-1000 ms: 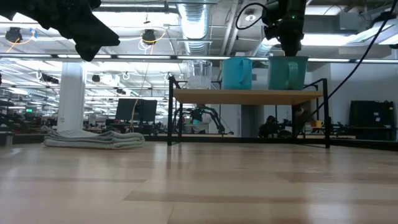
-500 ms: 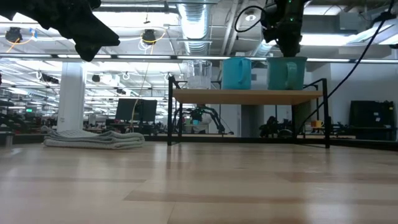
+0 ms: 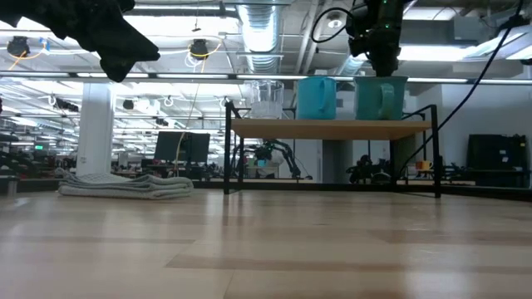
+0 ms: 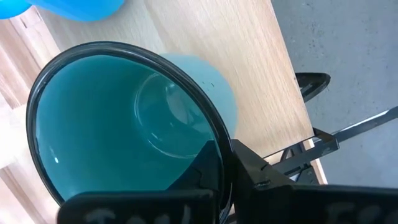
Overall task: Stack small to large cups/mugs on shelf
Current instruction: Put the green mug on the shelf
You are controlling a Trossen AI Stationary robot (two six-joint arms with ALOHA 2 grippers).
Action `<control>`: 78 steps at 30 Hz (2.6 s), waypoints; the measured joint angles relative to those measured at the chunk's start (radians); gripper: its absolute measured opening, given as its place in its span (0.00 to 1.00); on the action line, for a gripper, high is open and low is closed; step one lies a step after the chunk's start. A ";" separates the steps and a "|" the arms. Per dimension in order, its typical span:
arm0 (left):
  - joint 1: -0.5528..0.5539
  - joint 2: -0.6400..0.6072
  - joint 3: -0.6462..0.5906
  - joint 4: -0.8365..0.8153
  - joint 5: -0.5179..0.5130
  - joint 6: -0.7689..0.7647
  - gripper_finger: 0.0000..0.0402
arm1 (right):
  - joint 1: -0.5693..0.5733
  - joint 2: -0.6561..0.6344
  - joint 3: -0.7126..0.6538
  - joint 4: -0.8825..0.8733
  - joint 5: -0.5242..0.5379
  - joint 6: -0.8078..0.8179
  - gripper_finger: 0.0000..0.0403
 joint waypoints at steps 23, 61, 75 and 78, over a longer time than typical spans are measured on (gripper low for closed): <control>0.000 0.000 0.000 -0.019 0.024 -0.015 0.11 | -0.006 0.055 0.010 0.006 -0.034 0.000 0.07; 0.000 0.000 0.000 -0.020 0.023 -0.015 0.11 | -0.039 0.112 0.002 0.020 -0.080 -0.033 0.08; 0.000 0.000 0.000 -0.021 0.023 -0.014 0.11 | -0.006 0.124 -0.004 0.058 0.073 -0.060 0.25; 0.000 0.000 0.000 -0.021 0.023 -0.013 0.11 | 0.006 0.118 -0.003 0.041 0.067 -0.082 0.26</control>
